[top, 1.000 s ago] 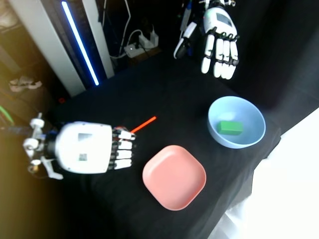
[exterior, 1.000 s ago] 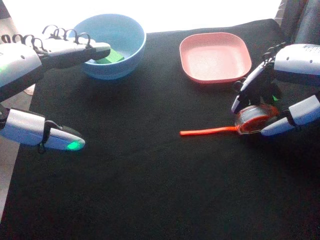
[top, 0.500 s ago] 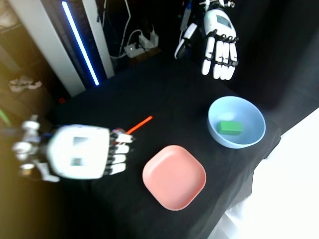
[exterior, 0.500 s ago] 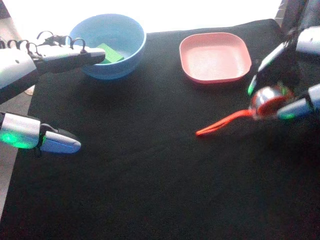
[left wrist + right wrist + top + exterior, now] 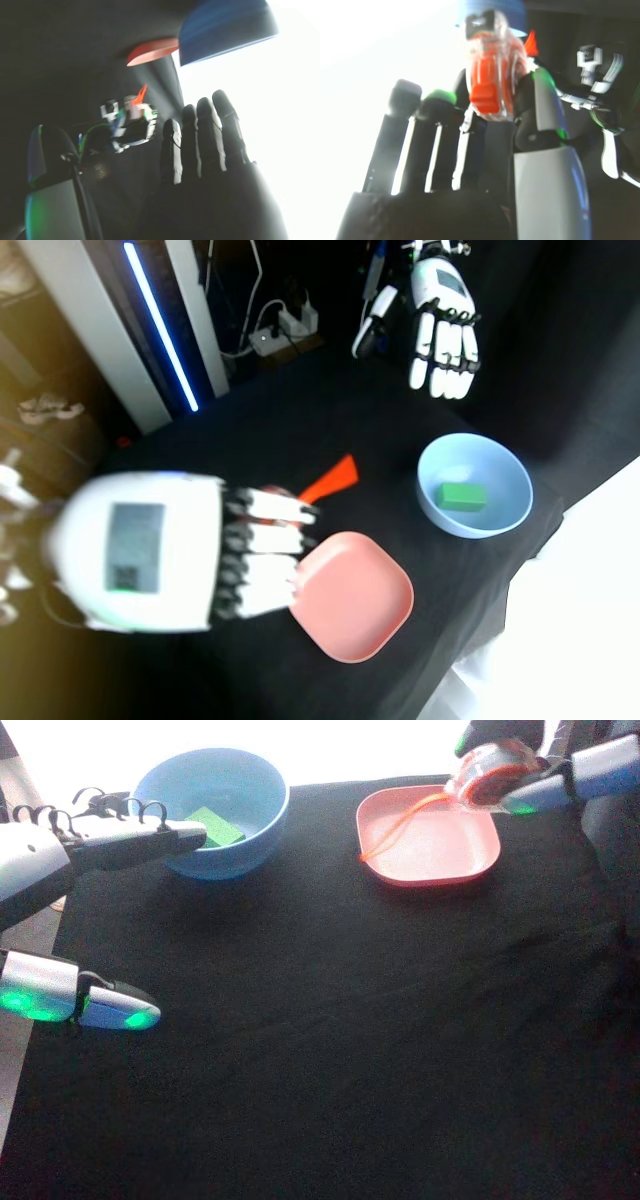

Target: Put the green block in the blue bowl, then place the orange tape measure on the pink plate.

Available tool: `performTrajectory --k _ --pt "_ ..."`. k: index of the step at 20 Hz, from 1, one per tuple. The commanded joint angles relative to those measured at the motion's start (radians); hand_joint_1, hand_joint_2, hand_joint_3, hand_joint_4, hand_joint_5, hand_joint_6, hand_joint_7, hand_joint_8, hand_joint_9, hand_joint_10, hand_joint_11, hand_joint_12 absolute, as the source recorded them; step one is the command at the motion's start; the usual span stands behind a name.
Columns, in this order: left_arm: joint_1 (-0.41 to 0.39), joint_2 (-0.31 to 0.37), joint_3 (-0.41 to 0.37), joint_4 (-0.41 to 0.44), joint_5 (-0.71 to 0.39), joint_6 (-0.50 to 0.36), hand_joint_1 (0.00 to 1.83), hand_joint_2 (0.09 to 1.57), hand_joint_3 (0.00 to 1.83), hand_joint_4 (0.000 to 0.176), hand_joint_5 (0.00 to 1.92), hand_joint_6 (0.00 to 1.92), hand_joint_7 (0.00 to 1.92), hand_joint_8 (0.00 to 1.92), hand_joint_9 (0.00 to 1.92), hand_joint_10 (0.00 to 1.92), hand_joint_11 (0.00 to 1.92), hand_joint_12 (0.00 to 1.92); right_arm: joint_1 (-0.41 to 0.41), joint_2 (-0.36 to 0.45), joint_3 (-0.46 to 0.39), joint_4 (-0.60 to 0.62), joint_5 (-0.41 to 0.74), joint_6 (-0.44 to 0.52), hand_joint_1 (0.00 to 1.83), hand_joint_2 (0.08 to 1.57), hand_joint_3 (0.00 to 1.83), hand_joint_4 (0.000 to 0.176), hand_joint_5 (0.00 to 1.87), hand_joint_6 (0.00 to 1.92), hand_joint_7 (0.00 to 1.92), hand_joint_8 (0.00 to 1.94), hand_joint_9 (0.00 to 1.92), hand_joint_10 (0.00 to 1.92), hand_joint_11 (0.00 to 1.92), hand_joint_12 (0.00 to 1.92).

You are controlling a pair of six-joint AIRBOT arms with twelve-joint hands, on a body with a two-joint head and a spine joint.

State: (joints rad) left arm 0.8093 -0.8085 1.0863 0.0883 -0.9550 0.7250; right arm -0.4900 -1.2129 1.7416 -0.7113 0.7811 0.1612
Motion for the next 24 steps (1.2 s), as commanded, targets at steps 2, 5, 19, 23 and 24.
performTrajectory --k 2,5,19,23,24 --pt "-0.008 0.000 0.002 -0.030 -0.122 -0.010 0.80 0.80 0.00 0.076 0.26 0.01 0.26 0.00 0.26 0.01 0.00 0.66 0.017 -0.053 0.053 0.067 0.017 0.005 1.42 1.05 0.00 0.000 0.96 1.08 1.21 0.46 1.12 0.85 0.88 1.15" --pt "-0.010 -0.001 0.002 -0.030 -0.124 -0.012 0.80 0.81 0.00 0.072 0.26 0.00 0.27 0.00 0.24 0.01 0.00 0.53 0.017 -0.168 0.181 0.066 -0.097 0.003 1.30 1.02 0.00 0.000 1.33 0.21 1.15 0.90 1.00 0.96 0.68 1.51" --pt "-0.011 -0.012 0.006 -0.030 -0.127 -0.013 0.80 0.85 0.01 0.048 0.27 0.00 0.26 0.00 0.26 0.01 0.00 0.84 0.016 -0.264 0.218 -0.029 -0.199 0.004 0.94 0.97 0.00 0.000 0.62 0.00 0.67 0.05 0.64 0.46 0.43 1.21" --pt "-0.011 -0.013 0.005 -0.030 -0.128 -0.014 0.83 0.86 0.00 0.004 0.27 0.00 0.27 0.00 0.29 0.01 0.00 0.88 0.016 -0.264 0.203 -0.054 -0.199 0.009 0.84 0.94 0.00 0.000 0.50 0.00 0.55 0.00 0.62 0.16 0.30 1.12" --pt "-0.011 -0.013 0.005 -0.030 -0.128 -0.014 0.84 0.85 0.00 0.006 0.26 0.00 0.26 0.00 0.29 0.01 0.00 0.87 0.016 -0.263 0.199 -0.054 -0.199 0.009 0.82 0.94 0.00 0.000 0.49 0.00 0.53 0.00 0.60 0.08 0.25 1.08"
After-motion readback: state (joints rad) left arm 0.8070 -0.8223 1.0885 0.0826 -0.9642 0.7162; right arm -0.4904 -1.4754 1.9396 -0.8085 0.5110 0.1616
